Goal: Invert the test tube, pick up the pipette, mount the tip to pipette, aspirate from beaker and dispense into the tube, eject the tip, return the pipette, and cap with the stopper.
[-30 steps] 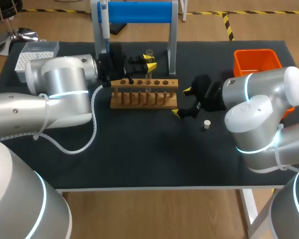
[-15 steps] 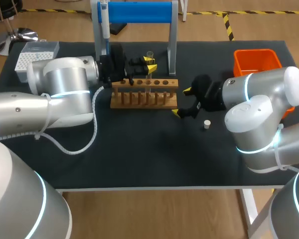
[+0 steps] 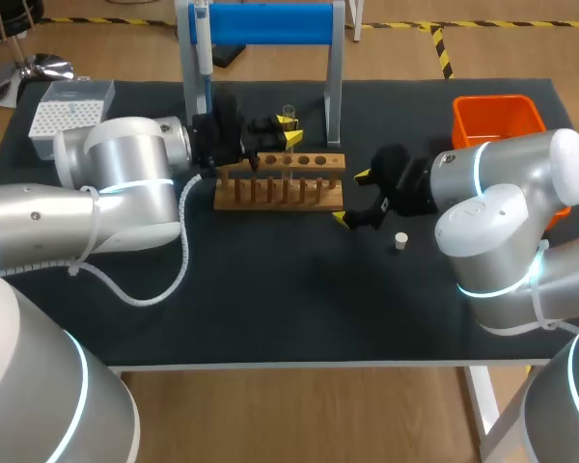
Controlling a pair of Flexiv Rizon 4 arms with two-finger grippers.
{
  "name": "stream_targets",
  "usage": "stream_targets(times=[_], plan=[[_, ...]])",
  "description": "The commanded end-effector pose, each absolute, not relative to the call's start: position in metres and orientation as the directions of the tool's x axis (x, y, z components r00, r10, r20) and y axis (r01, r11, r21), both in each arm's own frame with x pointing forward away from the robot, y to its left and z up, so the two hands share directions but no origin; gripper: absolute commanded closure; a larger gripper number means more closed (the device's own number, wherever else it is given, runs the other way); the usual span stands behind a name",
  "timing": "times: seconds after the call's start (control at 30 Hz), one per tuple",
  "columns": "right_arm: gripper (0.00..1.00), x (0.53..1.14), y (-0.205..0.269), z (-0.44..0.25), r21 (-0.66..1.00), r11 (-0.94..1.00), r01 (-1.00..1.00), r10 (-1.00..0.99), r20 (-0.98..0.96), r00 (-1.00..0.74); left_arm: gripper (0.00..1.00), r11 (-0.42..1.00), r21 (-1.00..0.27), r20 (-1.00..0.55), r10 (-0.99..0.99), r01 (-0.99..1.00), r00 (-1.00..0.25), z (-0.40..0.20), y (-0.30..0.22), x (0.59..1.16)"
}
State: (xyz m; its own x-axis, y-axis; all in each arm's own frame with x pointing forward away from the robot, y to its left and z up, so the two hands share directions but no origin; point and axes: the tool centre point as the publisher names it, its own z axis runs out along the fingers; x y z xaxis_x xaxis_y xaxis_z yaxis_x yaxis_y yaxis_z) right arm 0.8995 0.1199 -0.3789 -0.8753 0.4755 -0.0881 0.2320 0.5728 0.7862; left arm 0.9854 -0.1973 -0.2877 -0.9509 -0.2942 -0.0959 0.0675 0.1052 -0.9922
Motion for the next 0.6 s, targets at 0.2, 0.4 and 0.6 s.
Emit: stream_targets(times=[0.2, 0.4, 0.6], plan=[[0.00, 0.900, 0.119, -0.377, 0.783, 0.576, 0.234, 0.474, -0.087, -0.877, 0.00, 0.108, -0.992, -0.088, -0.300, 0.058, -0.950, -0.292, -0.199, 0.988], [0.00, 0.900, 0.119, -0.377, 0.783, 0.576, 0.234, 0.474, -0.087, -0.877, 0.00, 0.096, -0.995, -0.050, -0.282, 0.023, -0.958, -0.273, -0.197, 0.986], [0.00, 0.900, 0.119, -0.377, 0.783, 0.576, 0.234, 0.474, -0.087, -0.877, 0.00, 0.119, -0.993, -0.030, -0.246, 0.001, -0.969, -0.237, -0.189, 0.973]])
